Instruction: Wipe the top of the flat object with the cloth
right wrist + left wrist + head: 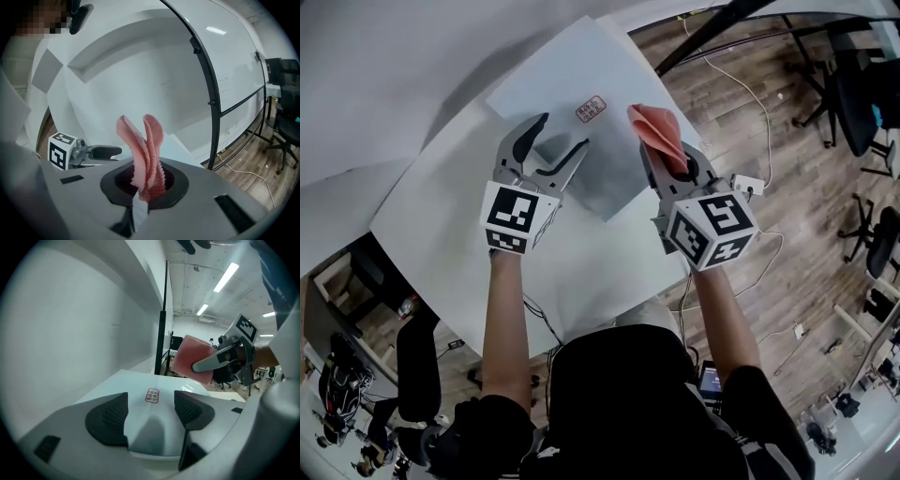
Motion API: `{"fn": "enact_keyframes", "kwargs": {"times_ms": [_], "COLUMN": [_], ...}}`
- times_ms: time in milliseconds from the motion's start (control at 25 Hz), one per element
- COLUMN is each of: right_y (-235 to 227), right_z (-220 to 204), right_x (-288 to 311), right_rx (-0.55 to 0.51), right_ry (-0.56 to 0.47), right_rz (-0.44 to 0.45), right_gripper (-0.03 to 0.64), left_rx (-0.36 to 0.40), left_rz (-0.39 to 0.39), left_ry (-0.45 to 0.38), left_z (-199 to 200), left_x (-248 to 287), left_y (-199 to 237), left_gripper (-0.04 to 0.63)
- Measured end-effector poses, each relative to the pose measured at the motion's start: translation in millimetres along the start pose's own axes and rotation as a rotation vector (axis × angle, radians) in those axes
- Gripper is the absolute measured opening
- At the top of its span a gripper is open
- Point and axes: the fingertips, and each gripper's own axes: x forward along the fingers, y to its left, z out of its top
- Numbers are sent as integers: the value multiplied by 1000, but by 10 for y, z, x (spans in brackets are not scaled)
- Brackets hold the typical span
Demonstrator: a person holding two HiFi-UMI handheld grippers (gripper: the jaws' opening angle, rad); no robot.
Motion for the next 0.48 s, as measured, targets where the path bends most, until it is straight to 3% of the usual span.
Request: {"fn": "enact_keyframes", "kwargs": {"times_ms": [280, 480], "right_y": [-69, -68], "right_z": [-64, -143], "right_x": [-8, 21], "right_rx": [5, 5], "right_ry": [16, 35], "right_rz": [-7, 0], "right_gripper": [48, 48], "left_rx": [25, 38], "left_rz": [8, -2], "left_ry": [71, 75], "left_z": [-209, -272], "left_x": [87, 124], "left_y": [66, 55], "left_gripper": [328, 328]}}
